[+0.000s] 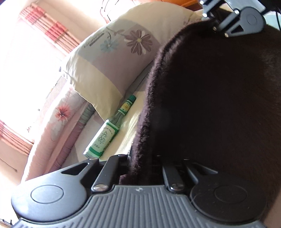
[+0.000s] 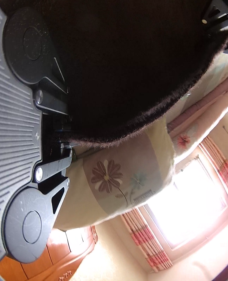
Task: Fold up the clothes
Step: 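Close both grippers on the sweater edges and lift it over itself, then open both grippers to lay the folded sweater down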
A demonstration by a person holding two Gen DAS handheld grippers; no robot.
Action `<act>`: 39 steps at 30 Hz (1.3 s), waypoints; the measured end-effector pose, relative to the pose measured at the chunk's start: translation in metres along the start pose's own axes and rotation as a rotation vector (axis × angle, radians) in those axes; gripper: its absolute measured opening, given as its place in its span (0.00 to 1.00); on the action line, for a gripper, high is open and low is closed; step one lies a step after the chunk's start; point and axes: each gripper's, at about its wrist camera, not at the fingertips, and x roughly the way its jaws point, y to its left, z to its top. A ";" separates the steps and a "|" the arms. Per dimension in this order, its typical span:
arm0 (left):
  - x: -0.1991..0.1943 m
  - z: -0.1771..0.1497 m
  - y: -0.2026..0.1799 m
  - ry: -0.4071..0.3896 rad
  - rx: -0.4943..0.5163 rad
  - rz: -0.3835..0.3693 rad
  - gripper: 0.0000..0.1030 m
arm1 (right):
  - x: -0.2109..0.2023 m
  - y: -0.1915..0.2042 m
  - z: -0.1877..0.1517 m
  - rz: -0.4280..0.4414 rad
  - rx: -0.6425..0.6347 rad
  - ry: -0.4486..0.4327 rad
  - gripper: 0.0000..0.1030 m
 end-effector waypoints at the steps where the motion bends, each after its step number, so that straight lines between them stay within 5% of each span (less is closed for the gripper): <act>1: 0.006 0.001 -0.002 0.002 -0.003 -0.001 0.09 | 0.007 0.000 -0.001 0.007 0.004 0.008 0.09; 6: 0.037 -0.001 -0.003 0.033 -0.009 -0.012 0.10 | 0.045 -0.002 -0.001 0.031 0.019 0.030 0.09; 9: 0.039 0.000 0.007 0.056 -0.068 -0.022 0.20 | 0.058 0.002 0.002 0.051 0.047 0.043 0.12; 14: 0.017 0.003 0.039 0.028 -0.178 0.014 0.41 | 0.043 -0.016 0.008 0.027 0.138 0.025 0.35; 19: -0.014 -0.002 0.066 -0.012 -0.262 0.069 0.48 | -0.011 -0.046 0.003 0.047 0.289 -0.024 0.56; 25: -0.047 -0.021 0.033 -0.080 -0.351 -0.242 0.58 | -0.050 -0.029 -0.036 0.303 0.464 0.006 0.65; 27: -0.038 -0.031 0.017 -0.026 -0.340 -0.265 0.60 | -0.051 -0.012 -0.051 0.378 0.504 0.042 0.65; 32: -0.022 -0.058 0.014 0.056 -0.404 -0.289 0.61 | -0.045 -0.020 -0.078 0.367 0.645 0.074 0.66; 35: -0.026 -0.044 0.031 0.016 -0.430 -0.250 0.59 | -0.043 -0.043 -0.080 0.331 0.737 0.050 0.66; 39: -0.001 -0.005 0.040 -0.064 -0.479 -0.365 0.62 | -0.015 -0.058 -0.059 0.344 0.748 0.017 0.66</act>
